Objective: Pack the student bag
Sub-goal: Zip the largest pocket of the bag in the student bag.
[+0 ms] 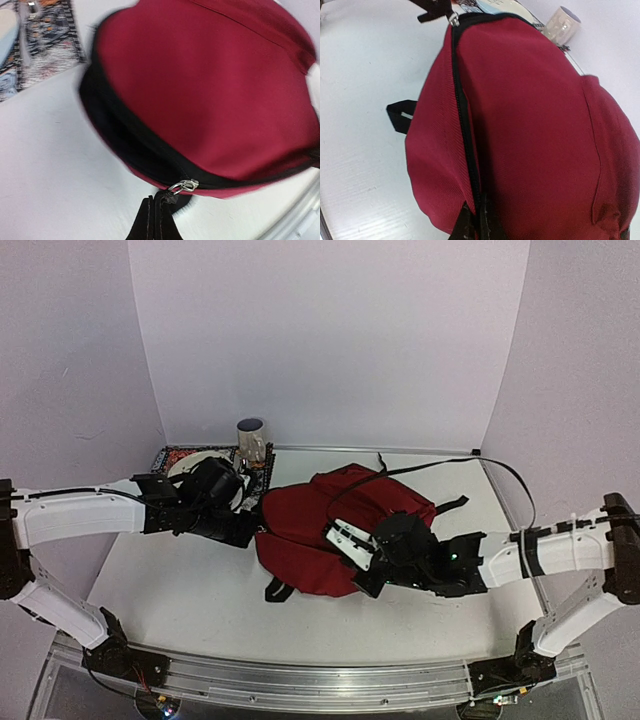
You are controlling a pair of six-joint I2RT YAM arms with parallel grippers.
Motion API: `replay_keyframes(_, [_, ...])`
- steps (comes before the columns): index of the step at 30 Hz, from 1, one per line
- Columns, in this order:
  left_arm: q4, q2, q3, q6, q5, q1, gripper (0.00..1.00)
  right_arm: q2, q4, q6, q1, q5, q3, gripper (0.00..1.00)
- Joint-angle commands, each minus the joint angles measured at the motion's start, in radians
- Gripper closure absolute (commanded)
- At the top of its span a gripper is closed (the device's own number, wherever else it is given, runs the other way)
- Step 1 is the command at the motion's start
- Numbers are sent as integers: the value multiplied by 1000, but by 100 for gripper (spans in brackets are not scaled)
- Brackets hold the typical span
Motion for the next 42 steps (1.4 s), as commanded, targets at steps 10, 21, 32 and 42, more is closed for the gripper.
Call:
replay_keyframes(10, [111, 89, 12, 19, 66, 83, 100, -189, -81, 113, -11, 70, -74, 82])
replay_keyframes(21, [246, -14, -50, -46, 378, 13, 100, 91, -19, 100, -9, -254, 235, 44])
replay_keyframes(32, [255, -72, -58, -64, 379, -35, 100, 359, -27, 93, -8, -277, 444, 41])
replay_keyframes(42, [180, -97, -43, -29, 235, -31, 100, 315, -85, 74, -7, -124, 368, 95])
